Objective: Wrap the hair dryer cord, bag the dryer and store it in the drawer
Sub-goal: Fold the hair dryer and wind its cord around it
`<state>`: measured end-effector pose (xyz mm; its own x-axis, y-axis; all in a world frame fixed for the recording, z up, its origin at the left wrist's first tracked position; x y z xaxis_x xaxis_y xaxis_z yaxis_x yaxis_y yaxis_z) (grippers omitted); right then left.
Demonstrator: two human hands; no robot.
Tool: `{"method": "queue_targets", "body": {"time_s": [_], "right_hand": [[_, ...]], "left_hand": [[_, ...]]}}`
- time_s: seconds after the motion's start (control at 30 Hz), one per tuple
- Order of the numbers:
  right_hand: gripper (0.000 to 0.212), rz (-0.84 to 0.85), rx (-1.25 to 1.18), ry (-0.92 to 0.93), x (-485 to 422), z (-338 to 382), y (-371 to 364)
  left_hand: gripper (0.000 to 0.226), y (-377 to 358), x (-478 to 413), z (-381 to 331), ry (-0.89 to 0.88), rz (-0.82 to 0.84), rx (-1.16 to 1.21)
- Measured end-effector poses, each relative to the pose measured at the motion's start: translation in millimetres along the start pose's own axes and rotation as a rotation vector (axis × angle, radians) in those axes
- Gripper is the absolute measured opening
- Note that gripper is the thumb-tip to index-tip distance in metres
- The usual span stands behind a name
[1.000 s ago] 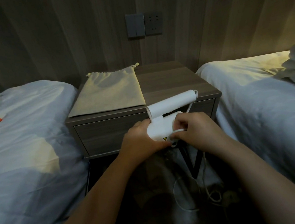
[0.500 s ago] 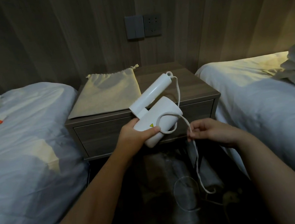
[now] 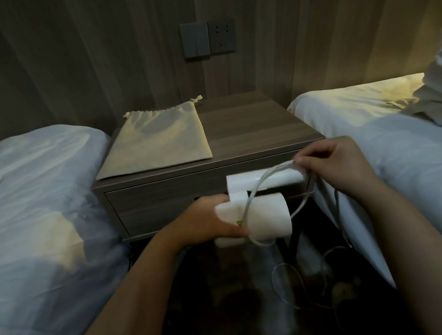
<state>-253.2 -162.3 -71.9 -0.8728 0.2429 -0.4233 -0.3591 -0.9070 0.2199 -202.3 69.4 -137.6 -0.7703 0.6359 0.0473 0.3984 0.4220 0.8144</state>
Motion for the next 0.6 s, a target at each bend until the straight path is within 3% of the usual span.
{"method": "queue_targets", "body": {"time_s": [0.13,0.27,0.37,0.43,0.47,0.53,0.6], "right_hand": [[0.013,0.040,0.111,-0.058,0.2,-1.8,0.5],[0.011,0.247,0.143,-0.236,1.9,-20.4,-2.3],[0.023,0.318,-0.064,-0.398,2.8,-45.3,-4.4],[0.034,0.329,-0.337,-0.507,6.5,-65.9,-8.9],[0.033,0.329,-0.487,-0.535,8.8,-71.8,-14.1],[0.008,0.317,-0.707,-0.517,12.5,-74.1,-23.7],[0.019,0.264,-0.796,-0.506,13.5,-77.6,-29.9]], "left_hand": [[0.061,-12.4,3.0,-5.3,-0.067,0.143,-0.060],[0.054,-15.0,7.3,-13.8,-0.148,0.218,-0.046],[0.056,-15.6,9.3,-17.2,-0.181,0.248,0.046],[0.057,-17.2,9.5,-18.0,-0.172,0.229,0.166],[0.059,-17.9,8.7,-17.2,-0.159,0.206,0.236],[0.061,-17.8,6.9,-14.4,-0.132,0.156,0.378],[0.062,-16.3,4.9,-10.6,-0.098,0.092,0.517]]}}
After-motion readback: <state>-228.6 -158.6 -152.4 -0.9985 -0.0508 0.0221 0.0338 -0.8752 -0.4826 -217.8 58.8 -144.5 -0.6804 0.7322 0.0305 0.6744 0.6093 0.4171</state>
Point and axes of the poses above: each hand's wrist, its own x-axis away from the middle knuckle, its own y-axis out of the back of the hand, z = x × y, the point moved 4 cm from there along -x, towards the middle knuckle, and after that the axes turned 15 degrees about -x, right-handed, at the moved point
